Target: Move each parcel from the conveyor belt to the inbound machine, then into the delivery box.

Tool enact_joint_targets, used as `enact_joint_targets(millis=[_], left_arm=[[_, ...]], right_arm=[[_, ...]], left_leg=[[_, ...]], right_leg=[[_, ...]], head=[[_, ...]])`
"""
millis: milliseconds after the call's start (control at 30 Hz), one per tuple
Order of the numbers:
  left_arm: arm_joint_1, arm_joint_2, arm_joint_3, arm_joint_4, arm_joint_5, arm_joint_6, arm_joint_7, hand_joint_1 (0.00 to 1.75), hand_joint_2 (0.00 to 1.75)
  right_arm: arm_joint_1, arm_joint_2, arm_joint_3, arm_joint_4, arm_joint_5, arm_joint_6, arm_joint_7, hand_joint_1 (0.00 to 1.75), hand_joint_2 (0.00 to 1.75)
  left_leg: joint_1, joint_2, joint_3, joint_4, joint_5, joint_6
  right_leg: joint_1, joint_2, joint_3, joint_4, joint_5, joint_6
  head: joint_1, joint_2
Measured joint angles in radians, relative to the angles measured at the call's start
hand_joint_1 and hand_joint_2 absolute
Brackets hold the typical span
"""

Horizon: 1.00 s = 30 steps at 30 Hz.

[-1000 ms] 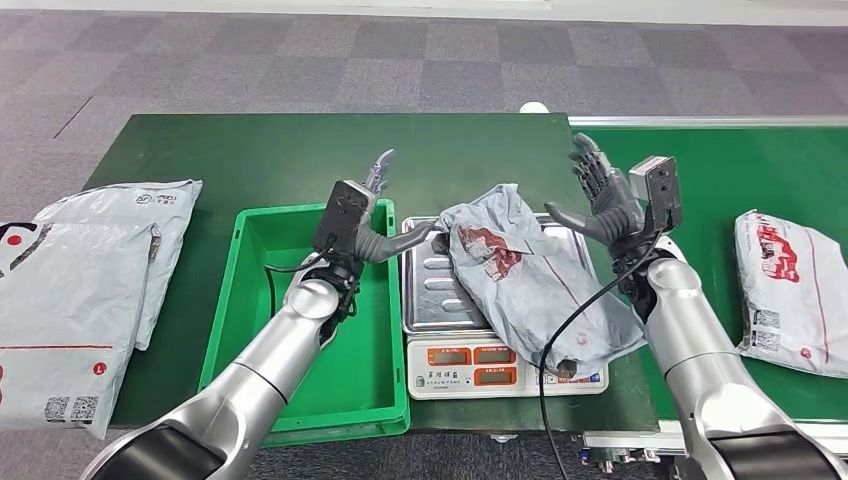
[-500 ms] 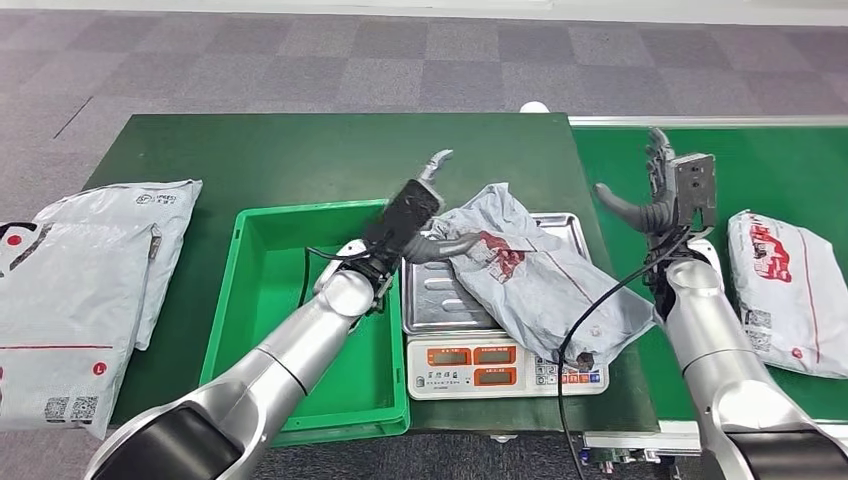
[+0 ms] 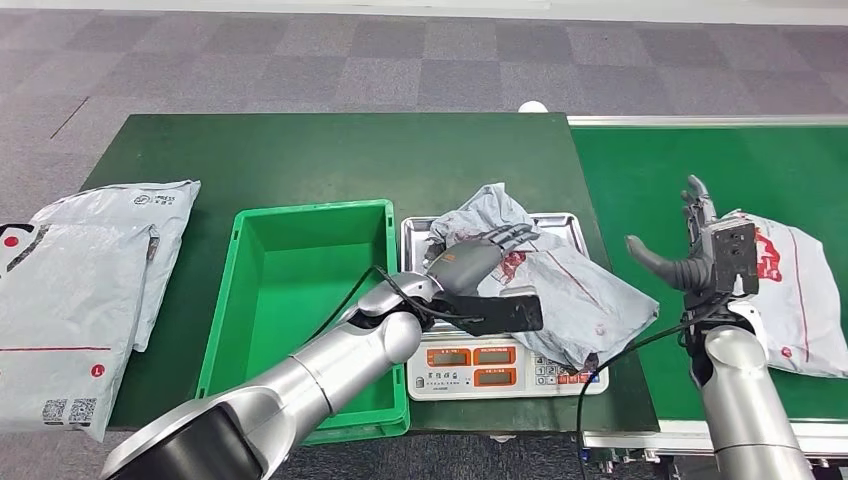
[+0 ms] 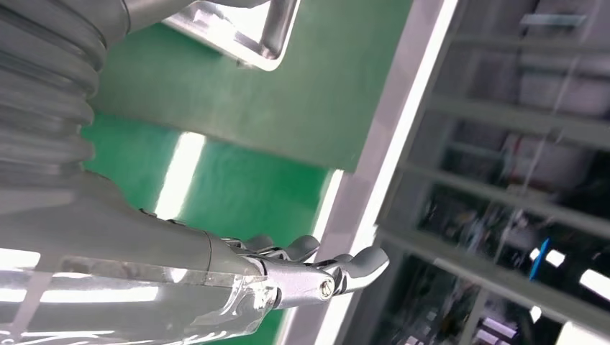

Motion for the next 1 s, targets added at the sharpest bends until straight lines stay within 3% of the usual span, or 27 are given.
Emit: enact_joint_targets(millis=[133, 267, 467, 600, 1000], left_arm=[[-0.007, -0.004, -0.088, 0.014, -0.076, -0.024, 0.04, 0.0, 1.75], [-0.018, -0.005, -0.213, 0.015, -0.232, 0.024, 0.194, 0.0, 1.75], [-0.017, -0.005, -0.348, -0.002, -0.271, 0.019, 0.313, 0.0, 1.75], [-0.016, -0.005, -0.388, -0.008, -0.269, 0.018, 0.321, 1.75, 1.75], [-0.015, -0.005, -0.415, -0.043, -0.196, 0.031, 0.341, 1.75, 1.75]], right_arm=[[0.012, 0.001, -0.002, -0.033, -0.023, 0.059, -0.011, 0.0, 1.75], [0.045, 0.023, 0.002, -0.096, -0.061, 0.142, -0.04, 0.0, 1.75], [0.09, 0.087, 0.071, -0.228, -0.04, 0.189, -0.02, 0.0, 1.75], [0.1, 0.108, 0.096, -0.278, -0.041, 0.185, -0.012, 0.0, 1.75], [0.174, 0.124, 0.099, -0.379, -0.014, 0.146, -0.022, 0.0, 1.75]], left_leg=[[0.0, 0.001, 0.0, 0.0, 0.0, 0.0], [0.0, 0.001, 0.0, 0.0, 0.0, 0.0], [0.0, 0.001, 0.0, 0.0, 0.0, -0.001], [0.0, 0.0, 0.0, 0.0, 0.0, 0.0], [0.0, 0.0, 0.0, 0.0, -0.001, 0.0]], right_leg=[[0.0, 0.001, 0.0, 0.0, 0.0, 0.0], [0.0, 0.0, 0.001, 0.0, 0.0, 0.0], [0.0, 0.0, 0.0, 0.001, -0.001, 0.0], [0.0, -0.001, 0.001, 0.001, -0.001, 0.0], [0.0, -0.001, 0.001, 0.0, -0.001, 0.0]], head=[[0.0, 0.0], [0.0, 0.0], [0.0, 0.0], [0.0, 0.0], [0.0, 0.0]])
